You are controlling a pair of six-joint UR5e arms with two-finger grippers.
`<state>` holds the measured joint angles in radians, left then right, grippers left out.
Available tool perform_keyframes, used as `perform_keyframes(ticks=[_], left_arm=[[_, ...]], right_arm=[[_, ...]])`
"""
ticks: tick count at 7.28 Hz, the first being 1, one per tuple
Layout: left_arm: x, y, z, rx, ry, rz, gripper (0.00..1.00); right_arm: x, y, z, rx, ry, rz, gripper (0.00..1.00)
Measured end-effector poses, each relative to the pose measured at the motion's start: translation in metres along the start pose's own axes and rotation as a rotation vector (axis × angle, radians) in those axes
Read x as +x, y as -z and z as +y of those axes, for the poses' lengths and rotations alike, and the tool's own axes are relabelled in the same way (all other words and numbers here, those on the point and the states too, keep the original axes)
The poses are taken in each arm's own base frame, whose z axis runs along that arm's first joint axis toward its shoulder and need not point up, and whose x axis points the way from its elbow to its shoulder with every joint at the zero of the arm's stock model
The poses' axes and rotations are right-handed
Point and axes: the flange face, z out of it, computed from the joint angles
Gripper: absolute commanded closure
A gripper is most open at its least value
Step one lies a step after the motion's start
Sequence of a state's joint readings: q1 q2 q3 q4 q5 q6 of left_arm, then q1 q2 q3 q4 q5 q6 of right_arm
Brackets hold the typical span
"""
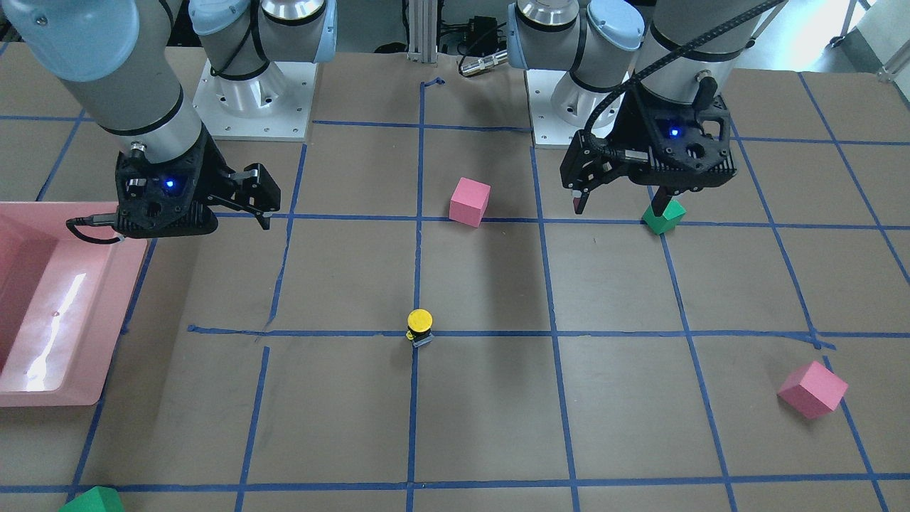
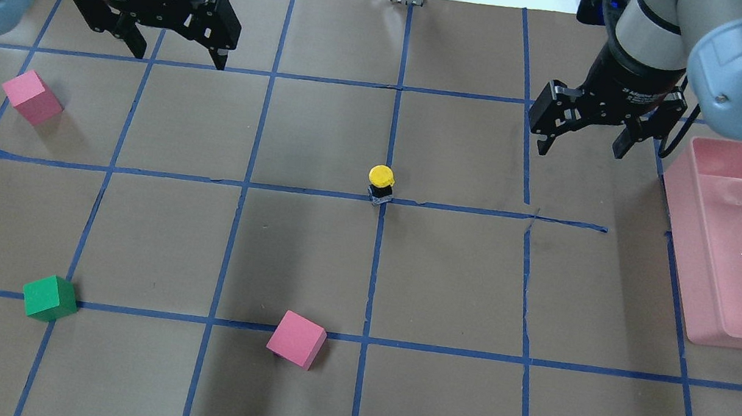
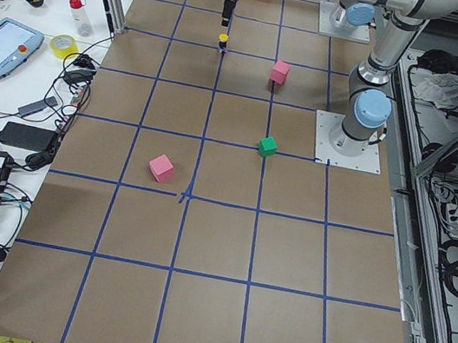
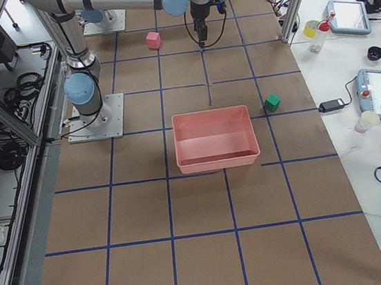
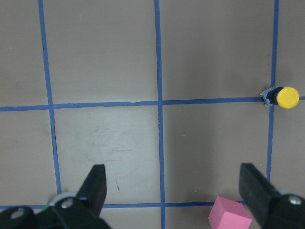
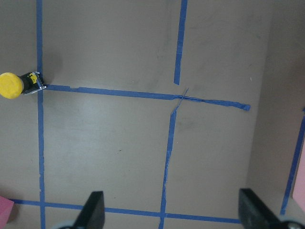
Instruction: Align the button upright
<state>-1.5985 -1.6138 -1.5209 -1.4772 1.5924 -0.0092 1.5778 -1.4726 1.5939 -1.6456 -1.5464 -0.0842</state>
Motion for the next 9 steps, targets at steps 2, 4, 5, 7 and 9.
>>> perform_keyframes(ticks=[2,4,5,7,9], left_arm=[[-0.0003,0.0002,0.0,0.0,0.001,0.0,0.0],[-0.0007,0.0008,0.0002,0.001,0.002,0.0,0.0],[-0.001,0.0007,0.0002,0.001,0.002,0.0,0.0],[-0.0015,0.0007,0.0,0.001,0.004,0.0,0.0],[-0.0016,0.0004,-0.0001,0.001,0.005,0.0,0.0]], right_arm=[[-0.0006,-0.0005,0.0002,-0.002,0.0,-0.003,0.0],[-0.0008,-0.0007,0.0003,-0.002,-0.001,-0.004,0.0],[-0.0002,-0.0008,0.0004,-0.003,-0.001,0.001,0.0],[0.0006,-0.0007,0.0005,-0.004,-0.003,0.01,0.0],[0.0008,-0.0002,0.0003,-0.003,-0.003,0.011,0.0]])
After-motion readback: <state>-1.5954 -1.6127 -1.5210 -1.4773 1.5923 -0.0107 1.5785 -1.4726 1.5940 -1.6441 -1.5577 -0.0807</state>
